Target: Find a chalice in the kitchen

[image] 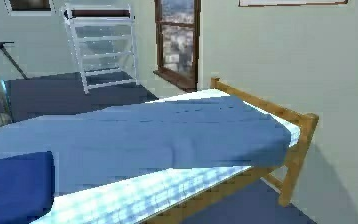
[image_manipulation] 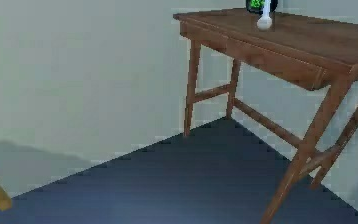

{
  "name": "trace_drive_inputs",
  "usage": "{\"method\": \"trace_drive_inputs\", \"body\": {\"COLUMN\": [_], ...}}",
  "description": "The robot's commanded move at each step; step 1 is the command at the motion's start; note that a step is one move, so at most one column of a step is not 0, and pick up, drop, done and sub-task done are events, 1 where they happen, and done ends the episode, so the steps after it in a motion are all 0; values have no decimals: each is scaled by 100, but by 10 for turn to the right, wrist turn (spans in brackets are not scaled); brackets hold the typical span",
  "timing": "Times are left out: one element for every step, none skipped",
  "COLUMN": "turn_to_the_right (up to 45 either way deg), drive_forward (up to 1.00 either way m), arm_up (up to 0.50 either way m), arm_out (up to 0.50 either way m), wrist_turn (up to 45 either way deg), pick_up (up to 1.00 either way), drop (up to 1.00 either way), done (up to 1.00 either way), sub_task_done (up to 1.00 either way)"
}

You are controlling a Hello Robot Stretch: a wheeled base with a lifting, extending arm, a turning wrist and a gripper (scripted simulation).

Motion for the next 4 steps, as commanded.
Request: {"method": "trace_drive_inputs", "body": {"turn_to_the_right": [-450, -450, -450, -330], "drive_forward": [0, 0, 0, 0], "arm_up": [0, 0, 0, 0], "arm_out": [0, 0, 0, 0], "wrist_turn": [0, 0, 0, 0], "pick_up": [0, 0, 0, 0], "drop": [0, 0, 0, 0], "done": [0, 0, 0, 0], "sub_task_done": [0, 0, 0, 0]}}
